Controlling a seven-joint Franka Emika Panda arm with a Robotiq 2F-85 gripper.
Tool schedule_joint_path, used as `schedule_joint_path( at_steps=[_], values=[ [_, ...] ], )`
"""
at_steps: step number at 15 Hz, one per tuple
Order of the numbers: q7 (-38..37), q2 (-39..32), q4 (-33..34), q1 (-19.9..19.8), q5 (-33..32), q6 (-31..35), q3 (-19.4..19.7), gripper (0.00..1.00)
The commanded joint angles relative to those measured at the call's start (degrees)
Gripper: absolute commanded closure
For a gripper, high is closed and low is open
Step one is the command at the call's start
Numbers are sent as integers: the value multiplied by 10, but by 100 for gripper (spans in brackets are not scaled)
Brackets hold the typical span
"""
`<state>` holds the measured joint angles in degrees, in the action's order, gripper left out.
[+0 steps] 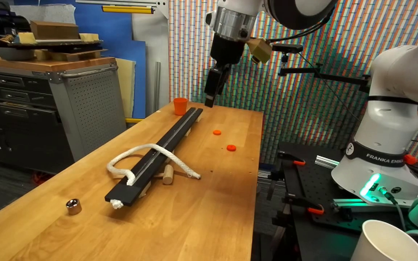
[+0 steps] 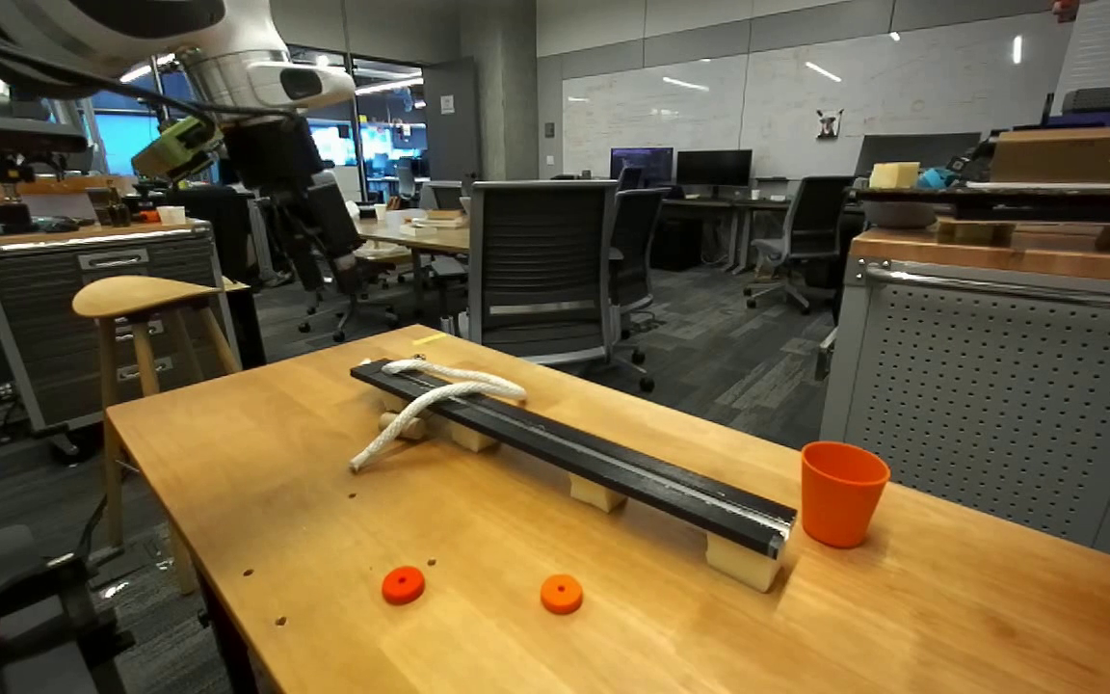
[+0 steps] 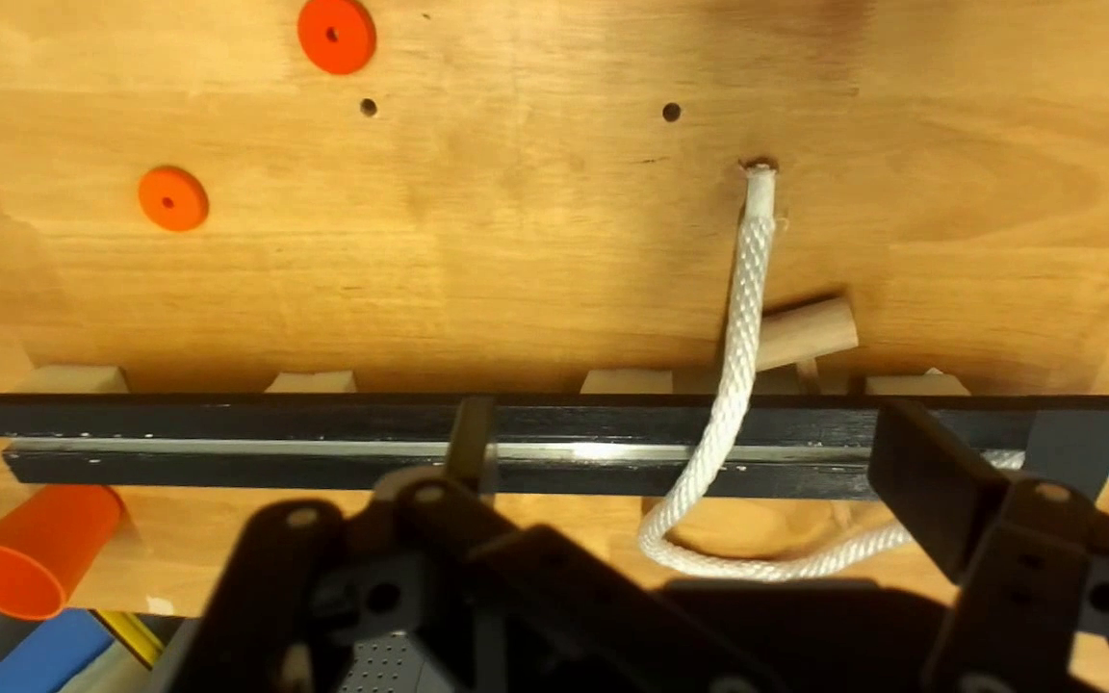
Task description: Lay the white rope on the black board
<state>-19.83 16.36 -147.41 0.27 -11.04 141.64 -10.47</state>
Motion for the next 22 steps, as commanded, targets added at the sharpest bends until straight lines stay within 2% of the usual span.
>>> schedule_joint_path(
  at_steps=[1,6,11,12,15,19,22],
  values=[
    [-33,-46,11,-2,-21,56,-11,0],
    [-72,-102,6,3,-61,126,-22,0],
    [-109,-150,-2,36,-89,163,-27,0],
    [-120,-161,-1,30,-100,167,-38,0],
    [-170,-200,9,37,-172,183,-38,0],
    [-256,-252,35,44,-300,198,-18,0],
    [-315,-300,72,49,-373,192,-2,0]
  ],
)
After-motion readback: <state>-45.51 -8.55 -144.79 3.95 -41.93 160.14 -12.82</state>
